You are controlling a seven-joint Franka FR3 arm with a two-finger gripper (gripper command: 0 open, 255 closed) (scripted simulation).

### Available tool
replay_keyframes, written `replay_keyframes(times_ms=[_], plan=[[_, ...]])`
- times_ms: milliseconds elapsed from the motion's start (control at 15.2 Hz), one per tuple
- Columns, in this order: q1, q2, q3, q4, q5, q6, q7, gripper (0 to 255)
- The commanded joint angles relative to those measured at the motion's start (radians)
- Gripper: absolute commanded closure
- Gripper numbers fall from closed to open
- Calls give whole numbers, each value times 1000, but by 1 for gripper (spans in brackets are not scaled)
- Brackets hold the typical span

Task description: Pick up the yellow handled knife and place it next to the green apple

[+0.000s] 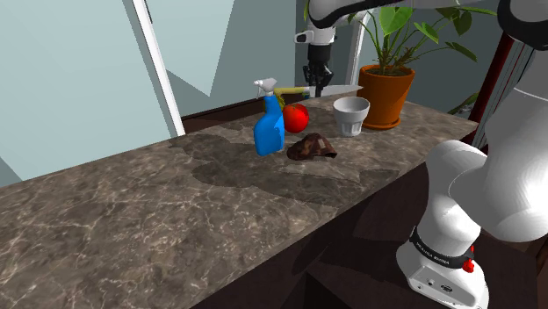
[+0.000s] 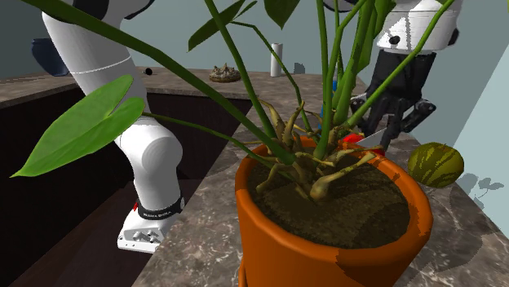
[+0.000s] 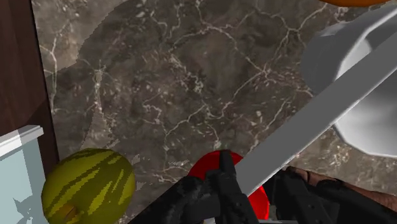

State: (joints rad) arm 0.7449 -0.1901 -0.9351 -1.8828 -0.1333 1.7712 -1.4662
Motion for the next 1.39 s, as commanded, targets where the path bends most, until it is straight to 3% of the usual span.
replay_keyframes(times_ms=[0, 1320], plan=[[-3, 0, -4, -29, -3, 29, 0, 255], [-2, 67, -49, -225, 42, 269, -40, 255]])
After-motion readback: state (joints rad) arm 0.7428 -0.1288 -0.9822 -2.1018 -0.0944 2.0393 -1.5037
